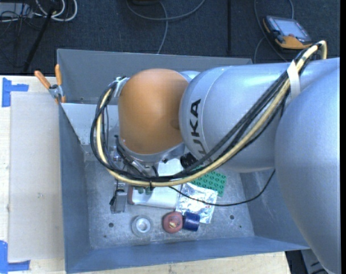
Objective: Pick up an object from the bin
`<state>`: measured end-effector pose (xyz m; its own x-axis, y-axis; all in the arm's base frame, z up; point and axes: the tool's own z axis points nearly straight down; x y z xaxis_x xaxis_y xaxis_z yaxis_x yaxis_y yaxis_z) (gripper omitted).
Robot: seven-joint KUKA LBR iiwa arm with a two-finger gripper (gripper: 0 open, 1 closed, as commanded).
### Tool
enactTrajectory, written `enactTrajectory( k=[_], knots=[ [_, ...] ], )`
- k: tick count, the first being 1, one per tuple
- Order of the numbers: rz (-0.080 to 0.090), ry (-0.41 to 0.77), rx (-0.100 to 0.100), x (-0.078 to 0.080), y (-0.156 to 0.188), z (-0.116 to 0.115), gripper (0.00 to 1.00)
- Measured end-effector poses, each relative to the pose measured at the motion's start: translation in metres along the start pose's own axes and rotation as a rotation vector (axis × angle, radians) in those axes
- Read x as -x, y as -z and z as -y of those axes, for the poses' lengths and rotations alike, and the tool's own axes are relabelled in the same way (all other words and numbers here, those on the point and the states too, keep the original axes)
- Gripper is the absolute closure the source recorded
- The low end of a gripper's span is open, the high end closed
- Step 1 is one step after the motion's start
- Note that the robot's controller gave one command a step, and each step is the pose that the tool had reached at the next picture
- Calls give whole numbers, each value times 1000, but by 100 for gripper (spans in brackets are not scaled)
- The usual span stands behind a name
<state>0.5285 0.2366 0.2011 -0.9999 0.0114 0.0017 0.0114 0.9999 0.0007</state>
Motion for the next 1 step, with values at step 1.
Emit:
enactTrajectory(
  k=[1],
  knots=[
    [-5, 240, -3, 5, -118, 62, 0]
  ],
)
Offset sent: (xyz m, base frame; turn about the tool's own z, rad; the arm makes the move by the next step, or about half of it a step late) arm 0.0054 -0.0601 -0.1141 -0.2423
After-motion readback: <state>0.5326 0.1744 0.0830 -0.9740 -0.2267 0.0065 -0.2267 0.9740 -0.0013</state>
